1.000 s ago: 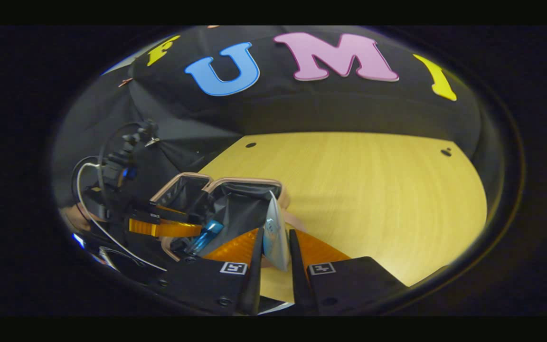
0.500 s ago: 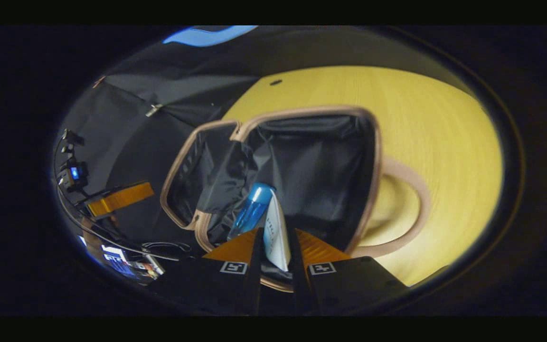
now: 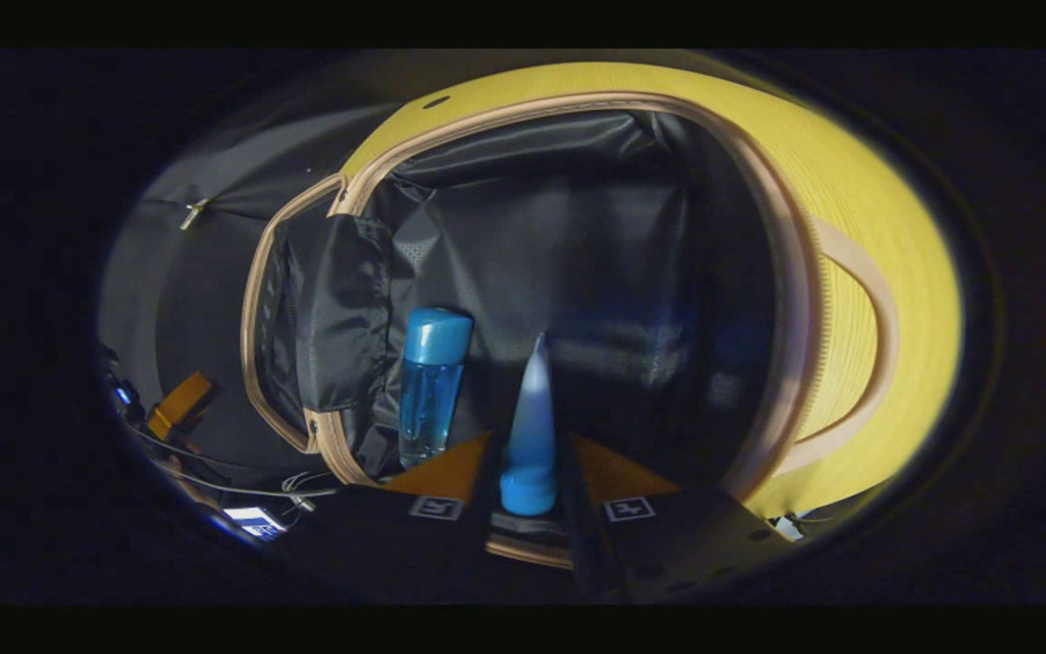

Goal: First open the suitcase, pack the skin care products into it, and then close the suitcase.

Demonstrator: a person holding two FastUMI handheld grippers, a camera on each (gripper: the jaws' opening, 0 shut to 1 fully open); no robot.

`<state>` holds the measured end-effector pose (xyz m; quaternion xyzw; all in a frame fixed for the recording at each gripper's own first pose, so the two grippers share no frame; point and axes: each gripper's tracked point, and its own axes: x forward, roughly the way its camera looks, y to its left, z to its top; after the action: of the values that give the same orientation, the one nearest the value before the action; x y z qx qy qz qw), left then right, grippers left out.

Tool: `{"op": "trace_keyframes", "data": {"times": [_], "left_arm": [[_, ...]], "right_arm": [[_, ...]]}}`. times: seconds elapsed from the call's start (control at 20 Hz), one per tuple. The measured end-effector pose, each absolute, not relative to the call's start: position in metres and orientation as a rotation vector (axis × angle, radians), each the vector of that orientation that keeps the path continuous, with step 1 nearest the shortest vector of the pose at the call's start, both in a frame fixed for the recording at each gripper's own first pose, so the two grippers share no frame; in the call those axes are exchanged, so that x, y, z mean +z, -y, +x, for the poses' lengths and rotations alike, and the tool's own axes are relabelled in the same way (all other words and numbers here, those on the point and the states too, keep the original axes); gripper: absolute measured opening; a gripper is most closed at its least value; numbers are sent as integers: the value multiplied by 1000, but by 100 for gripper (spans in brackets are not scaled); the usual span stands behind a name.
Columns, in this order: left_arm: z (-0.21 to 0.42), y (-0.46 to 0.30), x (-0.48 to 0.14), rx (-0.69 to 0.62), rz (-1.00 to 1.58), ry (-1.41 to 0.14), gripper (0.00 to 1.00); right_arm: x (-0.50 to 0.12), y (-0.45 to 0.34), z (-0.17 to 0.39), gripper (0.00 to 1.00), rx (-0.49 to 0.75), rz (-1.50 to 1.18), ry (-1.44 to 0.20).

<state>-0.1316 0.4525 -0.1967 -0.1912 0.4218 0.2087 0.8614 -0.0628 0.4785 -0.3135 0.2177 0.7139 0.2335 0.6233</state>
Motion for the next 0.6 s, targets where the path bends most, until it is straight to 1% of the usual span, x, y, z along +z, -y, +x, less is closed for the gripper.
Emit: {"op": "trace_keyframes", "data": {"times": [0.05,0.1,0.15,0.2,0.25,0.3,0.45,0.6], "left_arm": [[-130,-464,-198,451,-405,-879,95],[-123,-478,-199,464,-414,-875,95],[-115,-493,-201,476,-422,-872,95],[-111,-504,-203,488,-427,-874,95],[-108,-514,-207,502,-431,-877,95],[-103,-528,-213,521,-437,-889,95],[-88,-555,-238,545,-481,-954,95],[-78,-564,-263,559,-486,-1017,96]], "right_arm": [[-298,-481,-60,71,552,527,-1642],[-295,-480,-50,94,549,487,-1601],[-289,-474,-35,98,555,443,-1522],[-280,-470,-25,89,564,426,-1464],[-264,-466,-11,89,584,425,-1394],[-248,-460,3,98,595,428,-1314],[-226,-434,18,98,604,376,-1190],[-221,-415,14,98,596,343,-1168]]}}
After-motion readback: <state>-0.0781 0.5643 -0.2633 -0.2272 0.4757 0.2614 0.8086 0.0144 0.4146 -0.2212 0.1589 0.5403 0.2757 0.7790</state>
